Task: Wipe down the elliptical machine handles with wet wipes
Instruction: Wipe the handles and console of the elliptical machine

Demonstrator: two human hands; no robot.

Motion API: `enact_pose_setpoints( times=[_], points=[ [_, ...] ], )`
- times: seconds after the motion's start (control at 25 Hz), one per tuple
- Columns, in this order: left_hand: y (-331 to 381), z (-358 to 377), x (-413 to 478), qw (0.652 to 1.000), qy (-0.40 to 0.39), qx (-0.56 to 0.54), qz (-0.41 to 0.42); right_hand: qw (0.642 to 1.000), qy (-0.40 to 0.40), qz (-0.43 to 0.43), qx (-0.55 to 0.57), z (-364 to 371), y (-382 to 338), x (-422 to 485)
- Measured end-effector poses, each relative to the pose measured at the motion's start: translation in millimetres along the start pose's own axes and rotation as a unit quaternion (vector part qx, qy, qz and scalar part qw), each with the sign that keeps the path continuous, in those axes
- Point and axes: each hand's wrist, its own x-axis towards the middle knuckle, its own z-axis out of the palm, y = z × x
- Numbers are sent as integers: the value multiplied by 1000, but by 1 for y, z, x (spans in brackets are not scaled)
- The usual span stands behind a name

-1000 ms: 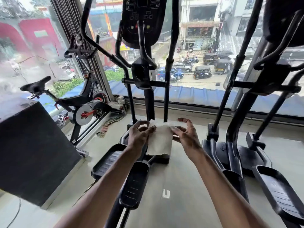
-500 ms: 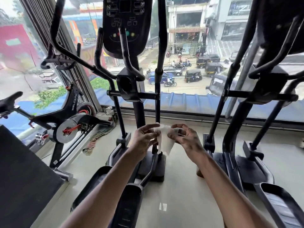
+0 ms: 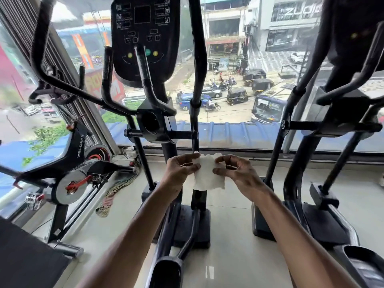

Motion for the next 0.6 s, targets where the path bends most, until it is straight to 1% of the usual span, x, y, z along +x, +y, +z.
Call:
enact_pose_setpoints(
  times=[0.08,0.2,0.28,0.4,0.44,0.52,0.6],
  points=[
    [5,0,13,1000,-8,27,4,1000,-13,3,-20,-5,-1,14],
    [13,3,26,996,-29,86,19,996,7,-31,-80,-11,-5,31],
    [16,10,35,990,-10,132,46,992,9,-52,-113,-17,-11,43],
    [19,21,48,978,46,191,72,982,15,-84,-171,-27,-18,62],
    [21,24,52,976,59,197,71,974,22,-102,-199,-30,-19,67],
    [22,29,58,981,55,179,58,963,29,-133,-233,-36,-22,76],
    [25,35,60,983,33,176,44,966,5,-133,-224,-44,-27,83]
  ],
)
